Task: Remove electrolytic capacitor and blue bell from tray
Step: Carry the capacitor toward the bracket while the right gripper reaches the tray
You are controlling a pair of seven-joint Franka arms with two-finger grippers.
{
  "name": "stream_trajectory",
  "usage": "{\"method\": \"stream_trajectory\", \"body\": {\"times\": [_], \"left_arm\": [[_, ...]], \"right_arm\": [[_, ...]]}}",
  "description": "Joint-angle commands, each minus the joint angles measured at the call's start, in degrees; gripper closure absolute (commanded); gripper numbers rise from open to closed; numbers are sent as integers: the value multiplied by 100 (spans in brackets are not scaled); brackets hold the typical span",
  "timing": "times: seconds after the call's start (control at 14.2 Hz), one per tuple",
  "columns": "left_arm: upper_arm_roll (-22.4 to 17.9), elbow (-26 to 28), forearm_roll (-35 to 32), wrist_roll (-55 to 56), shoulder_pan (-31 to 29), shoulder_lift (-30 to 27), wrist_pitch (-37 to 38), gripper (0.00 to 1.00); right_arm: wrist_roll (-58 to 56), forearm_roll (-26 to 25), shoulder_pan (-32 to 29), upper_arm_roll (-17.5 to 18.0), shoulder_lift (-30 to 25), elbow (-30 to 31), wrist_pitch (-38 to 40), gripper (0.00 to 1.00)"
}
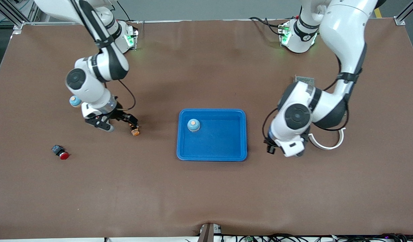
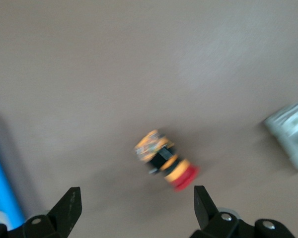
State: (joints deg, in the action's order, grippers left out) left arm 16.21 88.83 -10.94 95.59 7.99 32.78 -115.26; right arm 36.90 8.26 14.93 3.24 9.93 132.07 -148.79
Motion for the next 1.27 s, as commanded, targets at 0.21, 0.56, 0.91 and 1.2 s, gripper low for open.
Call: {"method": "stream_trajectory", "body": {"times": [0.21, 0.56, 0.91, 1.2], "left_arm": [[427, 1065, 110, -1996, -1456, -772, 48, 100], [427, 1628, 92, -4106, -2494, -949, -5, 100], [427, 1875, 22, -5935, -3005, -852, -58, 100], [410, 1981, 13, -7200, -3268, -607, -382, 100]], "right_arm": [[1764, 61, 1097, -78, 52, -295, -194, 0], [3348, -631, 1846, -95, 973, -1348, 164, 0], [4273, -1485, 2155, -95, 2160, -3027, 1588, 0], [4185, -1486, 2155, -87, 2767, -3757, 1695, 0]]}}
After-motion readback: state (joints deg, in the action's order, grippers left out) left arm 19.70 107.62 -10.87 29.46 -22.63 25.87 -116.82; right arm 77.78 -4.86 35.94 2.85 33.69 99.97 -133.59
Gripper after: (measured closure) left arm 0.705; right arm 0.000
